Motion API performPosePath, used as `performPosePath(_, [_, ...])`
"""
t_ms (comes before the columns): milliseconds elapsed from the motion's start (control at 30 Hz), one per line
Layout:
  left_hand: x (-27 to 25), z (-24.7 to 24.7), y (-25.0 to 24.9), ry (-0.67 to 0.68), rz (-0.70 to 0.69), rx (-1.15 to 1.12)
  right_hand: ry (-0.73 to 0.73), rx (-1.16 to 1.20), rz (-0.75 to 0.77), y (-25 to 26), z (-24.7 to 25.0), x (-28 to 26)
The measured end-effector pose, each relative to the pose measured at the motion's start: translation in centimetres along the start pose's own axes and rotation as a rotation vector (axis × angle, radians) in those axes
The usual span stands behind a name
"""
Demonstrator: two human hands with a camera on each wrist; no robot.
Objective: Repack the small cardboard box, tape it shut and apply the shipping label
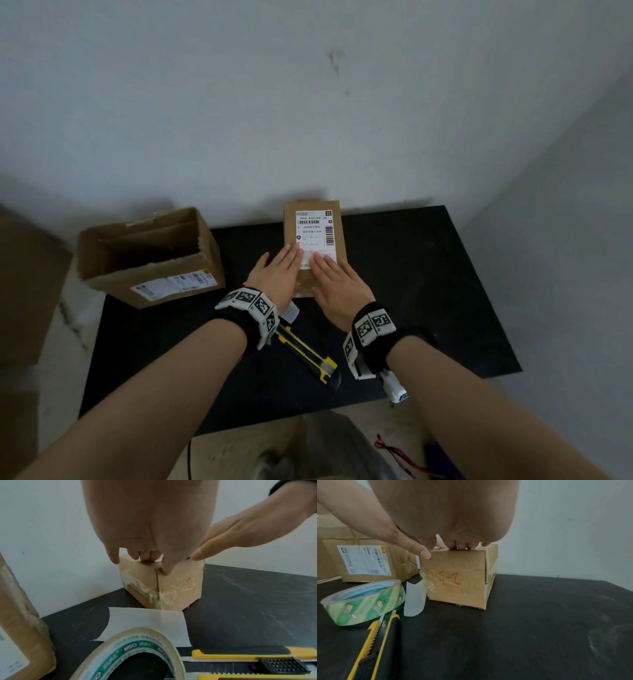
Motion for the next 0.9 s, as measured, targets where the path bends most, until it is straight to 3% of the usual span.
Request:
performPosePath(200, [-2.2,-0.7,-0.3,-0.068,-0.173,0.139,-0.001,0.007,-0.018,0.1,-0.1,-0.9])
performPosePath(467, [-2.9,-1.1,-0.3,-0.025,-0.053,-0.055,0.026,-0.012,-0.102,-1.3,-0.1,-2.4])
performPosePath(700, [-3.7,0.3,-0.7,0.017,0.004,-0.081,0.073,0.045,-0.203,-1.8,0.8,-3.6])
performPosePath(900, [-6.1,0.9,-0.2,-0.085,0.05,-0.088,-0.104,0.122,-0.293,-0.3,2.6,-5.4])
Point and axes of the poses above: each hand's wrist, its own x-axis towards the middle knuckle, its own z-axis out of the back of the hand, y = z × x, the point moved 3 cm from there along x, towards the middle knuckle, and after that the axes turned 7 degrees about -x, right-handed, at the moved point
